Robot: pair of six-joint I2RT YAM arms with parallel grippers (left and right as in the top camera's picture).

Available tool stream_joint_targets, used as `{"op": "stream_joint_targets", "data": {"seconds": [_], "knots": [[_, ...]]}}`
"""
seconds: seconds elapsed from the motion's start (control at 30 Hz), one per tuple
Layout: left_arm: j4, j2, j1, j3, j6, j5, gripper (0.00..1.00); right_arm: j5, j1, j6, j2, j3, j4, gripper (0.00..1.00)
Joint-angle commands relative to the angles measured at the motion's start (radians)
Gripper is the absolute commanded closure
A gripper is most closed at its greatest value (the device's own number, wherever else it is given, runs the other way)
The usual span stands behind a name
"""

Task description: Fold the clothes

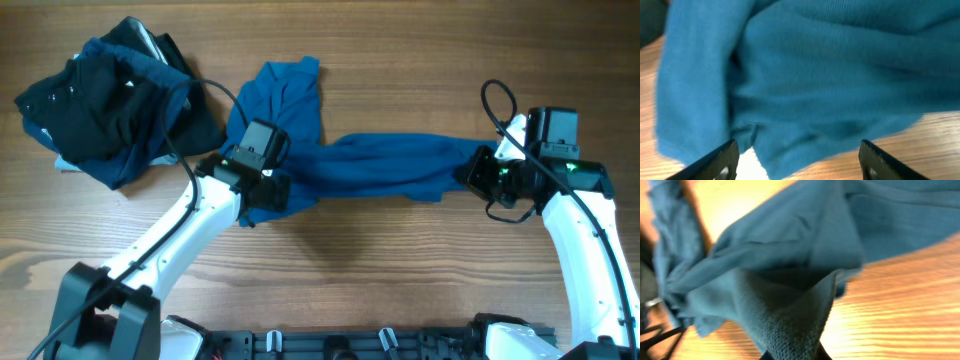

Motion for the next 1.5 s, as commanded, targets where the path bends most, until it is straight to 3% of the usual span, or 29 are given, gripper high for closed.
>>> {"op": "stream_joint_targets", "data": {"seconds": [0.0, 0.13, 0.3, 0.67, 0.87, 0.97, 1.07, 1.2, 1.37, 1.47], "knots": [[0.104, 0.035, -0.001, -0.087, 0.025, -0.004, 0.25, -0.132, -0.002, -0.023, -0.009, 0.024, 0.027, 0.96], [0.153, 0.087, -0.001, -0.102, 0.025, -0.084, 0.37, -0.132, -0.002, -0.024, -0.009, 0.057, 0.031, 0.96], [0.174, 0.16, -0.001, -0.102, 0.024, -0.102, 0.43, -0.131, -0.002, -0.022, -0.009, 0.063, 0.042, 0.96], [0.313, 0.155, -0.001, -0.101, 0.067, -0.23, 0.44, -0.1, -0.003, -0.021, -0.009, 0.063, 0.045, 0.95], [0.243, 0.132, -0.001, -0.053, 0.065, -0.229, 0.69, -0.093, -0.003, -0.02, -0.009, 0.063, 0.05, 0.94], [0.232, 0.1, -0.001, -0.033, 0.066, -0.223, 0.51, -0.093, -0.003, -0.003, -0.009, 0.063, 0.061, 0.94], [0.233, 0.114, -0.001, -0.033, 0.081, -0.17, 0.45, -0.093, -0.003, 0.002, -0.009, 0.063, 0.067, 0.94], [0.241, 0.139, -0.001, -0.033, 0.166, -0.145, 0.42, -0.093, -0.003, 0.002, -0.009, 0.063, 0.072, 0.94], [0.279, 0.141, -0.001, -0.033, 0.386, -0.039, 0.37, -0.093, -0.003, 0.005, -0.009, 0.063, 0.084, 0.94], [0.289, 0.153, -0.001, -0.033, 0.425, -0.011, 0.43, -0.093, -0.002, 0.005, -0.009, 0.063, 0.087, 0.94]]}}
